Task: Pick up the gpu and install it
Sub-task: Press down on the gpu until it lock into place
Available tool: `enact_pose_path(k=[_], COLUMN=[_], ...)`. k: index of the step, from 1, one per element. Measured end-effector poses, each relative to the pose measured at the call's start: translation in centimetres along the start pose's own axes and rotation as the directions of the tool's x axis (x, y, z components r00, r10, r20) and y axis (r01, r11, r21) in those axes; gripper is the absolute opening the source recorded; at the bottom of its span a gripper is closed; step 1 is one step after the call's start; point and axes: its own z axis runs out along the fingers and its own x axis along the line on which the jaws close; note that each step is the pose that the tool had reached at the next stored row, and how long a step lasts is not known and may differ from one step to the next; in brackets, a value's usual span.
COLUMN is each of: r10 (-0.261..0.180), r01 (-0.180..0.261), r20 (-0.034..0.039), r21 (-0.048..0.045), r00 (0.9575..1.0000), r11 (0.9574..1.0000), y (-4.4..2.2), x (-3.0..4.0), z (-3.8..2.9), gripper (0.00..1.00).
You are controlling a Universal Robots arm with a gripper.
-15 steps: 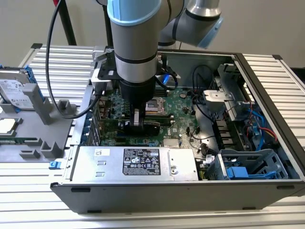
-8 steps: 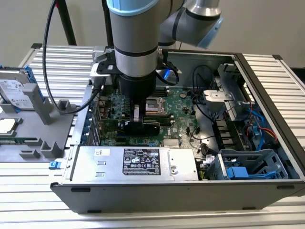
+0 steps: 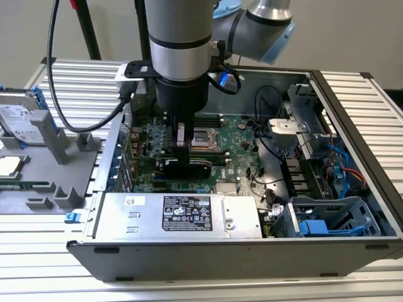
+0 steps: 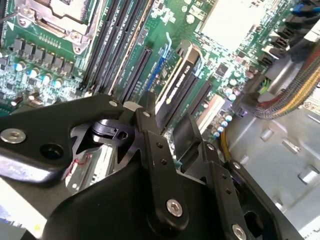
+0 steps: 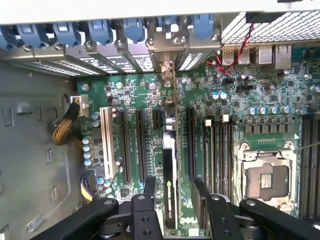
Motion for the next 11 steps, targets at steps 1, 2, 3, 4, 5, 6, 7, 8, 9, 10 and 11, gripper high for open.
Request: enact_pose_path(k=[1, 2, 3, 4, 5, 6, 7, 8, 9, 10, 11], r10=[0.000, 0.000, 0.000, 0.000, 0.000, 0.000, 0.000, 0.000, 0.000, 0.000, -0.001], r01=[0.000, 0.000, 0.000, 0.000, 0.000, 0.000, 0.000, 0.000, 0.000, 0.000, 0.001], r20=[-0.0009, -0.0021, -0.0033, -0.0046, -0.0057, -0.0069, -0.0082, -0.0093, -0.0104, -0.0115, -0.0127], r21=[0.0001, 0.0001, 0.0001, 0.0002, 0.0003, 0.0004, 0.0004, 0.0005, 0.0006, 0.0007, 0.0008], r00=[1.0000, 1.0000, 1.0000, 1.0000, 1.0000, 1.0000, 1.0000, 1.0000, 0.9999, 0.9999, 0.9999], r11=[1.0000, 1.0000, 1.0000, 1.0000, 1.0000, 1.0000, 1.0000, 1.0000, 1.0000, 1.0000, 1.0000], y=[0.00, 0.00, 0.00, 0.00, 0.00, 0.00, 0.00, 0.01, 0.00, 0.01, 0.00], x=[0.00, 0.01, 0.01, 0.00, 0.00, 0.00, 0.01, 0.00, 0.00, 0.00, 0.00], z=[0.01, 0.00, 0.00, -0.01, -0.01, -0.01, -0.01, -0.01, -0.01, -0.01, -0.01], gripper=[1.00, 0.00, 0.00, 0.00, 0.00, 0.00, 0.00, 0.00, 0.00, 0.00, 0.00])
